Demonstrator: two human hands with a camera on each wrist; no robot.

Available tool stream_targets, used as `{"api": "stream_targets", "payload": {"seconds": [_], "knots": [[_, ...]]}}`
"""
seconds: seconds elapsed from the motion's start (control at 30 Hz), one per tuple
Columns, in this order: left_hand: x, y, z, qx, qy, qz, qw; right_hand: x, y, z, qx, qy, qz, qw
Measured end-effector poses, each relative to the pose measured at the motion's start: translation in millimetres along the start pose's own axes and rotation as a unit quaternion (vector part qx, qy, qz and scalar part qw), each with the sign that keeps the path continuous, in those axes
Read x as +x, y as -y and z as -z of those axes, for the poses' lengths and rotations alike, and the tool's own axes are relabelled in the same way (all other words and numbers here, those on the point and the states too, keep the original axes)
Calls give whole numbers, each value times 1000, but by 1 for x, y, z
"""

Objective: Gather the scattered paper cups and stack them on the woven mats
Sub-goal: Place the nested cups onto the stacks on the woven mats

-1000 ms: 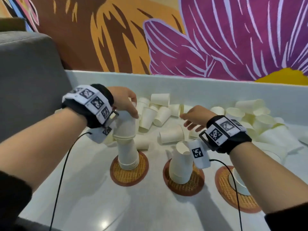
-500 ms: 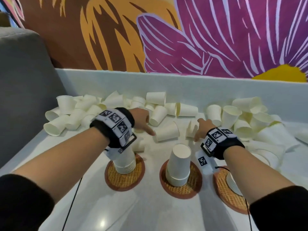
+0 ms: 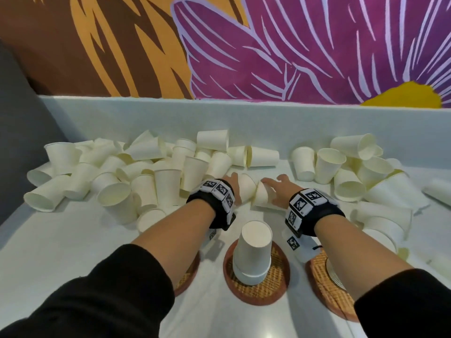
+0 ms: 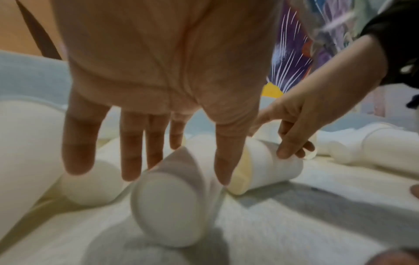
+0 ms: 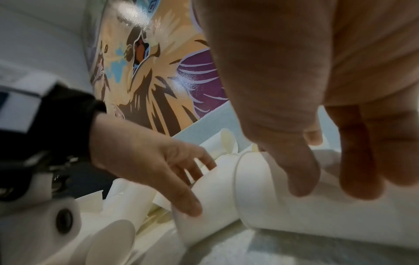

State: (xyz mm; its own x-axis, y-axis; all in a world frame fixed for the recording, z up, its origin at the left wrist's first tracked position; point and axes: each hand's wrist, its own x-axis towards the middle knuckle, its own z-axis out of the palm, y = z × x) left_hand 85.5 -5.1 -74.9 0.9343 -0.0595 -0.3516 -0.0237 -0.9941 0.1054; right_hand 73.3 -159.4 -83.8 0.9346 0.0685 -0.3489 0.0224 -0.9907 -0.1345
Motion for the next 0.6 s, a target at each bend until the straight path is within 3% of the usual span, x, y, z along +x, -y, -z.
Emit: {"api": "stream_targets", "payload": {"seconds": [0.17, 0.43, 0.6], "knots": [[17, 7, -30, -29, 13, -5, 999, 2, -1, -3, 17, 26, -11, 999], [17, 10, -25, -113, 11, -5, 994, 7, 8, -1, -51, 5, 55, 997], [15, 20, -22, -166, -31, 18, 985, -3, 7, 7, 10, 3, 13, 1000]]}}
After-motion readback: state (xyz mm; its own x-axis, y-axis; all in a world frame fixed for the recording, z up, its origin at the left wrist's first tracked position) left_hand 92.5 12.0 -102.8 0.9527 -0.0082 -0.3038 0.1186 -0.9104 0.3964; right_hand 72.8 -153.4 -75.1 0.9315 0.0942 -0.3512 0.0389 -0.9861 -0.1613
